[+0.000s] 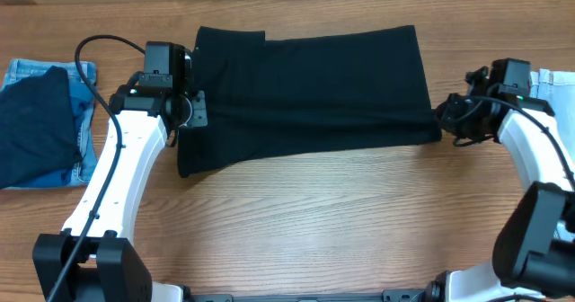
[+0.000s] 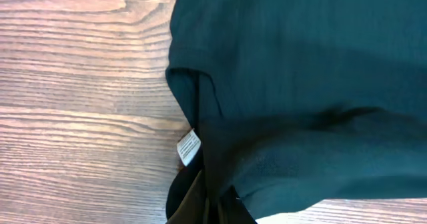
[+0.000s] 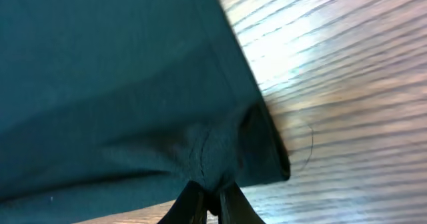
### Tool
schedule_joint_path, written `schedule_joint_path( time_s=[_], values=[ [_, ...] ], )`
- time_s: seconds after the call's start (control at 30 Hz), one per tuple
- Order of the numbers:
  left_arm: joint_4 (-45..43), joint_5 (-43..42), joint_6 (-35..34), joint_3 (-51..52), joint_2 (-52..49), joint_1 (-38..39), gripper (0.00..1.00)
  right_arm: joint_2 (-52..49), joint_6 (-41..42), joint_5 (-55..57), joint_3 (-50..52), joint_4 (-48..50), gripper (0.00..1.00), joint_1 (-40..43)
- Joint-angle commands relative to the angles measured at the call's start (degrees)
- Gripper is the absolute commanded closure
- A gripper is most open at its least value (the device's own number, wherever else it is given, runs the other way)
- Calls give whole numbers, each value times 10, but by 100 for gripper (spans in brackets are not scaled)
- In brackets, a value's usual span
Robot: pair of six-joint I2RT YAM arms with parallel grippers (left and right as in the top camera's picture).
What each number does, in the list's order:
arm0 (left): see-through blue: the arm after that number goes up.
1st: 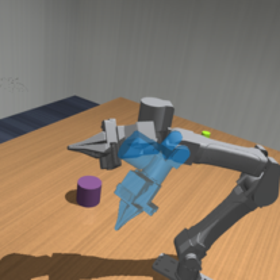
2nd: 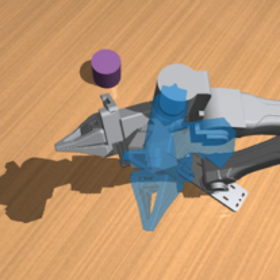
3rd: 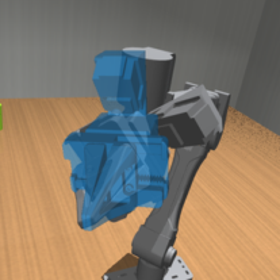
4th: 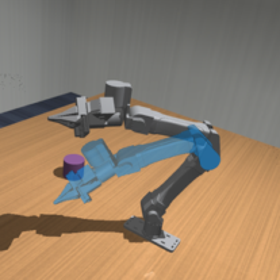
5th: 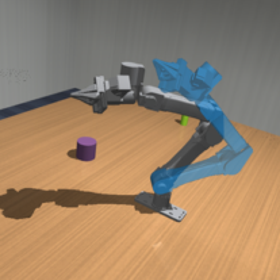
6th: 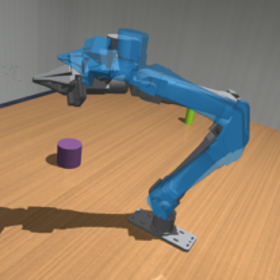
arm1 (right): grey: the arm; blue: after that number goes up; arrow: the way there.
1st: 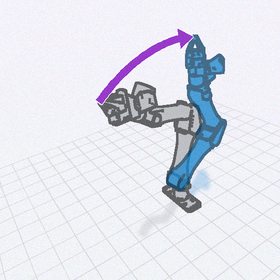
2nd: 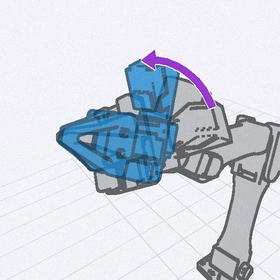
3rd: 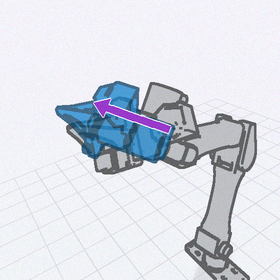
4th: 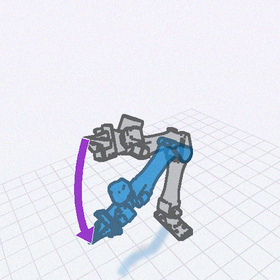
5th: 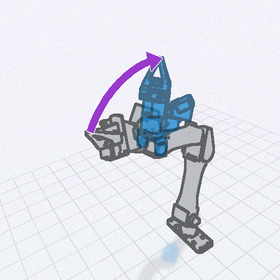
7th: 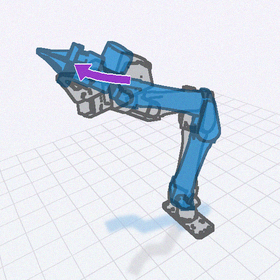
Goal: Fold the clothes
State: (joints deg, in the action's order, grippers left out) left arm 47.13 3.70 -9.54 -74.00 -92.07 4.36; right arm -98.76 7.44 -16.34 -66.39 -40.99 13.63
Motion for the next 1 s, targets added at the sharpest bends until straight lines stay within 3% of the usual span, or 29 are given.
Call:
schedule_joint_path(
  time_s=[0.0, 0.3, 0.5, 0.53, 0.6, 0.63, 0.67, 0.8, 0.87, 0.97],
  values=[
    [-16, 8, -12, -7, -5, -5, 96, -28, 0, 9, -12, 26, 91, -30],
    [-73, 8, -12, -2, -99, -5, 96, -41, 16, 85, -12, 47, 91, -37],
    [-85, 8, -8, -2, -125, -5, 96, -41, 18, 79, -12, 139, 86, -37],
    [-86, 8, -8, -2, -125, -5, 96, -41, 18, 74, -12, 155, 79, -37],
    [-85, 8, -8, -2, -125, -5, 96, -41, 18, 44, -12, 188, 29, -37],
    [-83, 8, -8, -2, -125, -5, 96, -41, 18, 38, -12, 196, 12, -37],
    [-83, 8, -8, -2, -125, -5, 96, -41, 18, 38, -12, 198, 9, -37],
    [-88, 14, -8, -2, -125, -5, 96, -41, 17, 52, -12, 174, 10, -33],
    [-103, 18, -8, -2, -125, -6, 96, -41, 13, 63, -12, 141, 16, -28],
    [-129, 18, -8, -2, -125, -6, 93, -41, 2, 98, -11, 105, 38, -26]
  ],
)
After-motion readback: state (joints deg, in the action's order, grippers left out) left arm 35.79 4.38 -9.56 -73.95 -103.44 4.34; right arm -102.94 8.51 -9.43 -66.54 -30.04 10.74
